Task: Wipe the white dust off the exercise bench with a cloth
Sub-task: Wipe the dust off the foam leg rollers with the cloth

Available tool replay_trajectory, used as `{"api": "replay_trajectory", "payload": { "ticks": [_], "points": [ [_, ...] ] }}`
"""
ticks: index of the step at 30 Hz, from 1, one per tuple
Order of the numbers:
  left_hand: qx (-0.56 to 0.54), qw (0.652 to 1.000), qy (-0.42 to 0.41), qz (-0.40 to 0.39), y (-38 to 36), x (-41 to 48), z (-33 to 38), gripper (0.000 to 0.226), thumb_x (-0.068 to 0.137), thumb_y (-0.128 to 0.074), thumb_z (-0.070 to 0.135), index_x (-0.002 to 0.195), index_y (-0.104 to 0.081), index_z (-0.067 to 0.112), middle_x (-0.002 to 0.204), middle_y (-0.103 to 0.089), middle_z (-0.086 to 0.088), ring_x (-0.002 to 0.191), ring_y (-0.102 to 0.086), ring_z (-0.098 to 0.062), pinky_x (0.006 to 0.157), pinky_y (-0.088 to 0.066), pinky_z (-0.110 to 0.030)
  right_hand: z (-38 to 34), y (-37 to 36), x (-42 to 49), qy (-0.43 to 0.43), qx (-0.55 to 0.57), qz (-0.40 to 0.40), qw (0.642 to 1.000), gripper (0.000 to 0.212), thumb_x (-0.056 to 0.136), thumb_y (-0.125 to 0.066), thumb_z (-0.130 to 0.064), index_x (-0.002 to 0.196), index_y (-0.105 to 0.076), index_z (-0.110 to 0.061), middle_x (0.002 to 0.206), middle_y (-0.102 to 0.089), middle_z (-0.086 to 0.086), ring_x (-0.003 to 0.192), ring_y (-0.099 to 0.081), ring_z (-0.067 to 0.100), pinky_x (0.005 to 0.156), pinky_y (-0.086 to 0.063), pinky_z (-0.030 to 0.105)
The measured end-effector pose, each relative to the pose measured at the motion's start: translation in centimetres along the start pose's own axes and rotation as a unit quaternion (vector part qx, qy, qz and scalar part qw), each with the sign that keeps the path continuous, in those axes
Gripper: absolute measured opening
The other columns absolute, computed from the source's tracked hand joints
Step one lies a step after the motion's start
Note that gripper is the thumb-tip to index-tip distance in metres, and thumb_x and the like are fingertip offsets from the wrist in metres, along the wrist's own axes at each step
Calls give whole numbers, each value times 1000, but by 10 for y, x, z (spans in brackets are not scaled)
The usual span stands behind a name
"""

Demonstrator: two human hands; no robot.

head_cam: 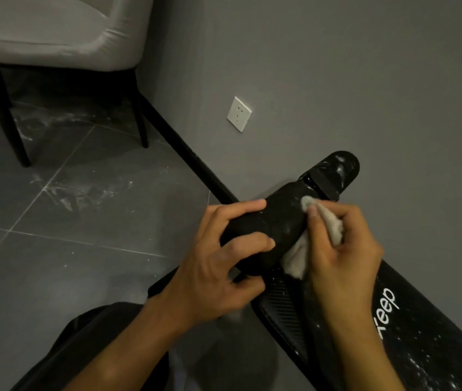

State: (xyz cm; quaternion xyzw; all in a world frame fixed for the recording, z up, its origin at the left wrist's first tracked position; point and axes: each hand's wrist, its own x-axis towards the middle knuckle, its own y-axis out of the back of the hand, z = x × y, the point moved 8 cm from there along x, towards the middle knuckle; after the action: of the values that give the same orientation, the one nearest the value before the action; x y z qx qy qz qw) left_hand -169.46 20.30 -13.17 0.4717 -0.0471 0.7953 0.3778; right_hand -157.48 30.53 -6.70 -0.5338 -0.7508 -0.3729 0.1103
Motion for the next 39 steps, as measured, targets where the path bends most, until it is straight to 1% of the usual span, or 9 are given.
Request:
{"api": "replay_trajectory", "payload": {
  "ticks": [3, 6, 10, 14, 17, 24, 32, 36, 39],
  "points": [
    [-4, 1000, 0, 3, 0, -1, -1, 62, 70, -78, 10, 122, -49, 28, 150, -41, -8, 122, -48, -30, 92, -47, -33, 2, 3, 0, -19, 5, 12, 1000, 6, 94, -59, -32, 95, -61, -38, 87, -67, -27, 82, -66, -3, 67, -48, 7],
    [-12, 1000, -4, 3, 0, -2, -2, 66, 69, -80, 8, 123, -49, 29, 150, -42, -10, 122, -50, -32, 93, -49, -36, -20, -10, -25, 60, 17, -44, 997, 10, 100, -58, -23, 104, -67, -24, 97, -69, -17, 84, -67, 4, 69, -51, 13],
    [-24, 1000, 1, 9, -1, -2, -4, 81, 65, -85, 2, 126, -44, 35, 152, -41, -9, 123, -50, -34, 90, -50, -41, -29, -15, -35, 155, -23, -62, 986, 8, 95, -63, -14, 98, -68, -8, 95, -68, -7, 81, -65, -2, 70, -46, 7],
    [-26, 999, 4, 22, -1, -2, -1, 61, 71, -75, 8, 122, -49, 29, 150, -41, -6, 124, -49, -31, 89, -50, -37, -2, -1, 11, 54, -75, -23, 995, 6, 95, -63, -25, 101, -64, -25, 91, -65, -15, 82, -63, -2, 68, -48, 9],
    [-23, 999, 3, 23, 1, -1, 0, 58, 71, -75, 8, 120, -50, 27, 149, -42, -8, 123, -50, -32, 90, -49, -34, 9, -1, 33, 6, -102, -22, 995, 8, 98, -62, -29, 103, -67, -24, 90, -65, -15, 83, -62, -3, 69, -46, 5],
    [-31, 999, -10, 5, 0, 0, 3, 66, 64, -77, -8, 115, -55, 27, 146, -46, -14, 122, -49, -36, 93, -46, -34, -20, -3, -11, 129, -51, -85, 987, 9, 98, -63, -14, 104, -70, -15, 102, -70, -11, 92, -67, 2, 77, -49, 12],
    [-32, 999, -21, 15, -1, 0, 3, 64, 63, -77, -10, 112, -57, 25, 146, -45, -12, 120, -48, -38, 96, -43, -39, 21, 5, 32, -19, -76, -8, 997, 5, 99, -61, -26, 99, -66, -27, 88, -66, -15, 82, -64, 2, 71, -53, 18],
    [-31, 998, -47, 12, 0, 1, 6, 55, 65, -62, -12, 106, -61, 26, 144, -45, -12, 120, -46, -41, 99, -42, -44, 2, 5, 5, 25, -65, -46, 996, 11, 101, -58, -21, 103, -67, -27, 87, -67, -11, 76, -64, 8, 62, -51, 18],
    [-24, 998, -52, 9, 1, 1, 7, 56, 63, -60, -13, 104, -61, 26, 143, -45, -11, 120, -45, -40, 99, -42, -46, -8, 4, -13, 77, -45, -64, 994, 10, 99, -62, -17, 105, -71, -18, 99, -71, -10, 89, -69, 6, 75, -52, 16]
  ]
}}
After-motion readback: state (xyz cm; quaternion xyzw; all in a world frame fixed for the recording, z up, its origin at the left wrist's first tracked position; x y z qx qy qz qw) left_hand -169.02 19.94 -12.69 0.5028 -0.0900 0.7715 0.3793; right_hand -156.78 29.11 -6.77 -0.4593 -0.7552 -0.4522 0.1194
